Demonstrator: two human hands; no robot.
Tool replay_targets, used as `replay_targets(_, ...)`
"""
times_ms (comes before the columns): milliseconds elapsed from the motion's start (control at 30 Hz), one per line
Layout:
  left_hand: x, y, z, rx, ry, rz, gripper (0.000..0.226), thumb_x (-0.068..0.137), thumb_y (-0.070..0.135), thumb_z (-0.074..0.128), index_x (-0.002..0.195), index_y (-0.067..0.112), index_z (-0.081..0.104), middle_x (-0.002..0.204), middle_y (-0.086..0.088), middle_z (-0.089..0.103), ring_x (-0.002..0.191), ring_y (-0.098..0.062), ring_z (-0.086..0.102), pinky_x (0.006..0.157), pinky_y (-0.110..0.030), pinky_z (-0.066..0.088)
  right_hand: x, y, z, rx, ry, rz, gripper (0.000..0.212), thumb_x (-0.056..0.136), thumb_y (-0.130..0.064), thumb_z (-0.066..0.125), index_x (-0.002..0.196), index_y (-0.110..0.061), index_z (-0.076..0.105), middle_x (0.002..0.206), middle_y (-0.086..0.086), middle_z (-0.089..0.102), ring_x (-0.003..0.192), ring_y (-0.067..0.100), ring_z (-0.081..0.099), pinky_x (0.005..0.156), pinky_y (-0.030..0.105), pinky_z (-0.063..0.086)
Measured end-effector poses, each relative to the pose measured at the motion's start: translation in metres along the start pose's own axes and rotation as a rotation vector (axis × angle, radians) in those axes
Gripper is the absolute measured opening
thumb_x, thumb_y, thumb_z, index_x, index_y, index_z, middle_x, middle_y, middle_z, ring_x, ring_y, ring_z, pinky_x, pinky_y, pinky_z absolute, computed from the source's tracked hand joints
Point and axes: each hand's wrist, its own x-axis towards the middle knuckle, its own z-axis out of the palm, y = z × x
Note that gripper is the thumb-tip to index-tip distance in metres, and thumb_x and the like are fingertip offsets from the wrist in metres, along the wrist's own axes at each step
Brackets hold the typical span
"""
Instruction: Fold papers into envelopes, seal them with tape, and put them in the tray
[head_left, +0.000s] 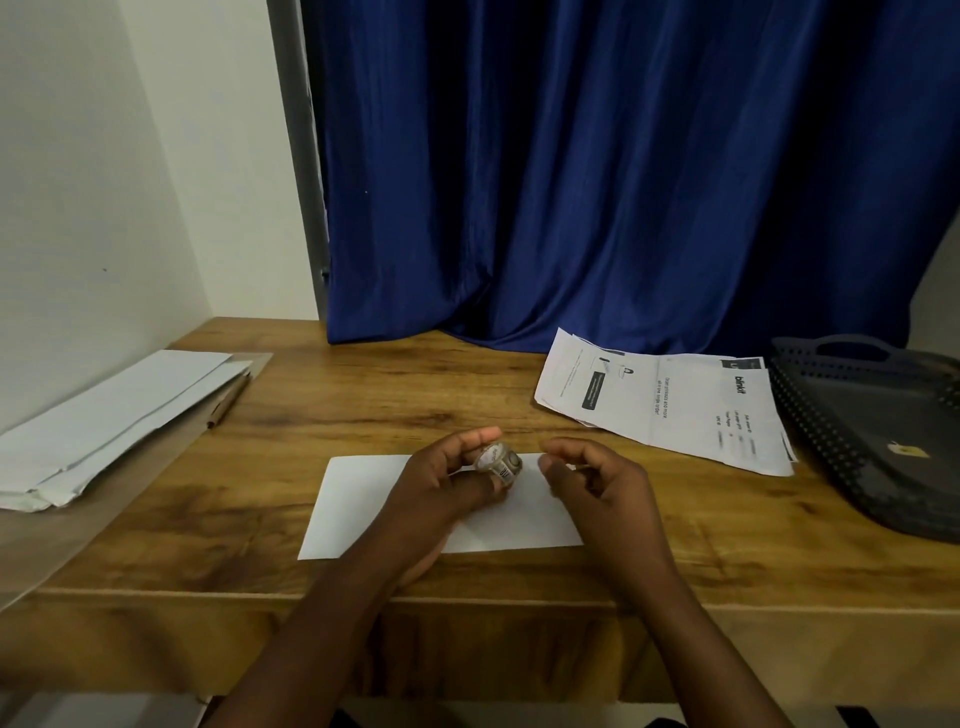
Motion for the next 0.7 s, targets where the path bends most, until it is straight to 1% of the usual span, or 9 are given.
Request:
replay_targets(100,-0.001,0.000,0.000,0.031,-0.001,0.027,0.048,0.085,-0.002,0.072,0.126,0.022,0.067,0.124,-0.002,0.072,0.119,-0.023,0.066,0.106,-0.047,0.051,0.001,-0.002,0.009,0.053,-0.057,-0.015,0.025,0.093,-0.031,0.069,0.118,-0.032,0.070,0.108,-0.017,0.072,0.093,0.005,0.069,0.077,0.022,0.055)
replay_targets(167,-0.003,0.001,0.001,0.042,0.003,0.046,0.049,0.077,0.011,0.079,0.124,0.022,0.069,0.121,-0.003,0.072,0.116,-0.025,0.067,0.101,-0.045,0.054,0.000,0.000,0.012,0.093,-0.070,-0.014,0.025,0.093,-0.029,0.068,0.118,-0.030,0.070,0.109,-0.015,0.073,0.094,0.006,0.070,0.079,0.025,0.056)
replay_targets(233,-0.005,0.002,0.003,0.070,0.010,0.052,0.052,0.070,0.023,0.082,0.121,0.024,0.071,0.117,-0.004,0.073,0.111,-0.025,0.069,0.093,-0.041,0.058,-0.002,-0.001,0.012,0.122,-0.062,-0.008,0.023,0.093,-0.030,0.067,0.116,-0.029,0.071,0.106,-0.014,0.073,0.090,0.008,0.070,0.077,0.026,0.057)
replay_targets(300,-0.006,0.003,0.004,0.127,0.022,0.057,0.052,0.067,0.031,0.083,0.118,0.025,0.072,0.112,-0.003,0.074,0.101,-0.022,0.071,0.082,-0.033,0.058,-0.005,-0.002,0.010,0.151,-0.052,-0.008,0.021,0.092,-0.032,0.067,0.113,-0.030,0.071,0.103,-0.013,0.074,0.086,0.009,0.071,0.073,0.025,0.057)
replay_targets(400,-0.006,0.003,0.004,0.171,0.028,0.071,0.049,0.069,0.032,0.084,0.116,0.021,0.073,0.105,-0.006,0.075,0.088,-0.020,0.071,0.074,-0.029,0.056,-0.010,-0.006,0.007,0.191,-0.083,-0.045,0.019,0.092,-0.030,0.066,0.110,-0.030,0.072,0.101,-0.014,0.074,0.085,0.010,0.071,0.073,0.023,0.057)
replay_targets(500,-0.006,0.004,0.004,0.203,0.035,0.076,0.048,0.068,0.031,0.084,0.113,0.016,0.072,0.101,-0.008,0.075,0.082,-0.018,0.070,0.069,-0.027,0.056,-0.011,-0.008,0.006,0.182,-0.119,-0.083,0.018,0.093,-0.024,0.067,0.107,-0.033,0.072,0.101,-0.015,0.074,0.086,0.010,0.071,0.073,0.022,0.056)
replay_targets(600,-0.007,0.005,0.004,0.207,0.041,0.084,0.051,0.065,0.033,0.085,0.110,0.014,0.072,0.097,-0.010,0.075,0.077,-0.016,0.069,0.066,-0.025,0.055,-0.011,-0.010,0.007,0.199,-0.131,-0.079,0.017,0.089,-0.031,0.067,0.104,-0.036,0.072,0.101,-0.012,0.075,0.087,0.010,0.071,0.074,0.023,0.057)
replay_targets(667,-0.008,0.006,0.004,0.207,0.043,0.090,0.051,0.064,0.034,0.084,0.110,0.013,0.072,0.097,-0.009,0.075,0.076,-0.015,0.069,0.066,-0.025,0.055,-0.012,-0.012,0.006,0.224,-0.130,-0.075,0.019,0.085,-0.035,0.067,0.103,-0.035,0.073,0.099,-0.012,0.075,0.086,0.010,0.071,0.073,0.021,0.056)
replay_targets(700,-0.007,0.006,0.004,0.205,0.041,0.093,0.050,0.066,0.033,0.084,0.111,0.014,0.072,0.098,-0.008,0.075,0.077,-0.015,0.069,0.067,-0.024,0.055,-0.012,-0.012,0.005,0.242,-0.125,-0.071,0.019,0.084,-0.034,0.067,0.102,-0.033,0.074,0.097,-0.011,0.076,0.085,0.009,0.071,0.072,0.020,0.056)
